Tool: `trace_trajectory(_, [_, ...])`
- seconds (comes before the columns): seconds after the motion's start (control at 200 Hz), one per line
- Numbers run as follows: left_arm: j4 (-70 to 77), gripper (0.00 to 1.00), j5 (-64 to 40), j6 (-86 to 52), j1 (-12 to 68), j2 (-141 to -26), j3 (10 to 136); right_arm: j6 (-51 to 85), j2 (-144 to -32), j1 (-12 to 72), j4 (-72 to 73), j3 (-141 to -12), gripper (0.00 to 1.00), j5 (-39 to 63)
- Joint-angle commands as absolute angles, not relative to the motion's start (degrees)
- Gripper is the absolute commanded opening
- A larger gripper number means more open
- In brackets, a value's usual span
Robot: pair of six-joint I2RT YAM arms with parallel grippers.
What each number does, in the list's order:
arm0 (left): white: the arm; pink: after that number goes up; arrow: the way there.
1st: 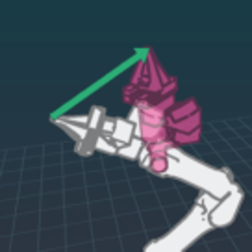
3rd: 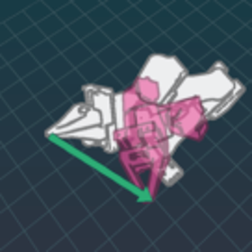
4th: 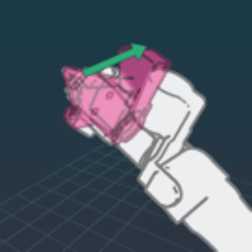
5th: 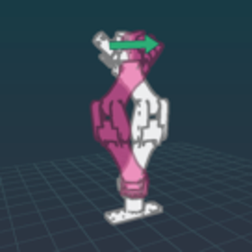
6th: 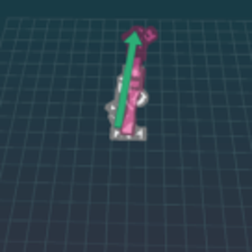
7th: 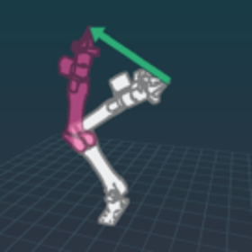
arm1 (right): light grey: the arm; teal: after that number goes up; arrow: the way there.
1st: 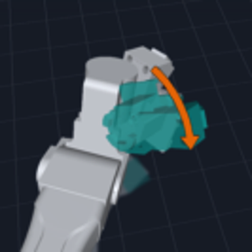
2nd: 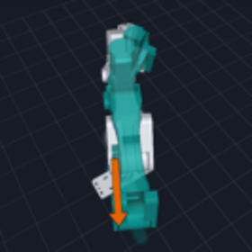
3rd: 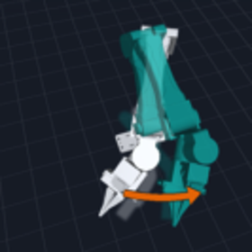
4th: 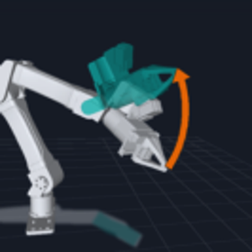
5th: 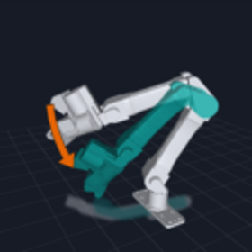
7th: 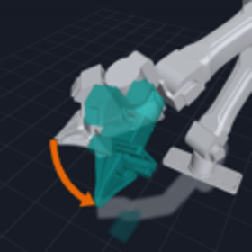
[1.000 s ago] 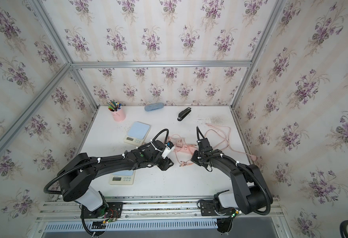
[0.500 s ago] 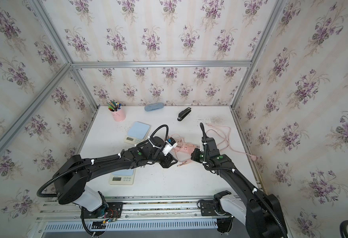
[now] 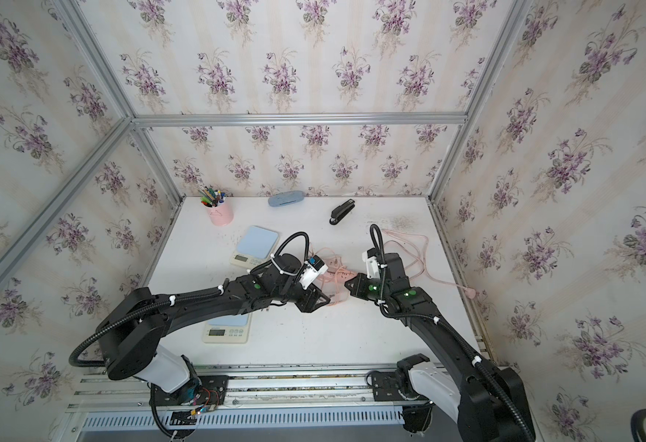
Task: Charge the electronic scale
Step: Pick up the charging cable from the center of the board.
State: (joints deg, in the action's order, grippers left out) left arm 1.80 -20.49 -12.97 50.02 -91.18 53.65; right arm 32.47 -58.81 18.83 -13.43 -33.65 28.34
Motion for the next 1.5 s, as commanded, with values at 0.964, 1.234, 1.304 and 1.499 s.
trace_trajectory(0.964, [10.3, 0.48, -14.6, 6.7, 49.7, -92.6, 50.7, 36.6, -60.4, 18.5, -11.4, -35.4, 0.00, 35.9])
trace_trajectory(1.234, [7.8, 0.31, -15.4, 8.9, 49.9, -96.2, 53.3, 36.7, -60.6, 18.5, -12.4, -36.6, 0.00, 35.4])
trace_trajectory(1.304, [7.3, 0.20, -14.8, 9.1, 49.9, -95.3, 52.5, 36.7, -60.6, 18.5, -13.0, -37.0, 0.00, 34.9])
trace_trajectory(1.499, [3.2, 0.00, -11.9, 11.0, 49.9, -89.7, 51.1, 36.7, -60.9, 18.3, -12.8, -36.9, 0.00, 34.9])
